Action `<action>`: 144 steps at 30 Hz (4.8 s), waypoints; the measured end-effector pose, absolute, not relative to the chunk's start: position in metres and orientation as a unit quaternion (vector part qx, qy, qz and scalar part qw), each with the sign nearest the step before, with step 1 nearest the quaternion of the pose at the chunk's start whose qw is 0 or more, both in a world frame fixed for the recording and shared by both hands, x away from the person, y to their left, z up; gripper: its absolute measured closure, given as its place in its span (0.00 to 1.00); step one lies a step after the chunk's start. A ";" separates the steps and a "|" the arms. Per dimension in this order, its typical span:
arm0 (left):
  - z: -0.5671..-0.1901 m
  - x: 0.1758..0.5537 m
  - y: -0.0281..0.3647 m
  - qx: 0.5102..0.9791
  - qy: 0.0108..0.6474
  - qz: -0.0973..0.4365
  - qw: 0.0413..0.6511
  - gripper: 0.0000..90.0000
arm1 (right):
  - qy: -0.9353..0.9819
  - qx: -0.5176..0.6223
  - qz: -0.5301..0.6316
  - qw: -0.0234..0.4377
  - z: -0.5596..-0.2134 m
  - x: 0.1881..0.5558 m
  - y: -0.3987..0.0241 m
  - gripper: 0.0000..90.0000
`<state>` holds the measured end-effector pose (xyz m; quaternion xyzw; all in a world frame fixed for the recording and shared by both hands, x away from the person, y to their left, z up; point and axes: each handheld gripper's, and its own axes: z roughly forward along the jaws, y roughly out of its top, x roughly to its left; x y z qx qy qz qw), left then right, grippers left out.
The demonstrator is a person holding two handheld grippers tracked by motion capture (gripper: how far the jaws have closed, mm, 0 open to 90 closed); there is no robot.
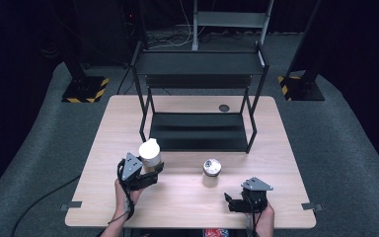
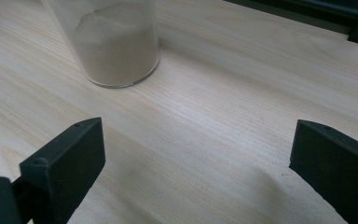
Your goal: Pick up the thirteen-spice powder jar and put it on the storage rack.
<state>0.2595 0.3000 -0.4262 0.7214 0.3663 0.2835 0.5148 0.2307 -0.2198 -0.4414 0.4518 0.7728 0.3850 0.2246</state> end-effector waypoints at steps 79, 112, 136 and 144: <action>-0.390 0.315 0.288 0.727 0.353 0.308 0.502 0.33 | 0.773 0.454 0.381 0.225 -0.441 0.231 -0.218 0.03; -0.365 0.341 0.281 0.722 0.347 0.318 0.507 0.34 | 0.774 0.455 0.380 0.223 -0.440 0.232 -0.218 0.03; -0.345 0.361 0.278 0.723 0.346 0.325 0.501 0.34 | 0.773 0.456 0.380 0.224 -0.440 0.232 -0.218 0.03; -0.336 0.367 0.280 0.719 0.348 0.323 0.508 0.34 | 0.773 0.456 0.381 0.223 -0.441 0.232 -0.219 0.03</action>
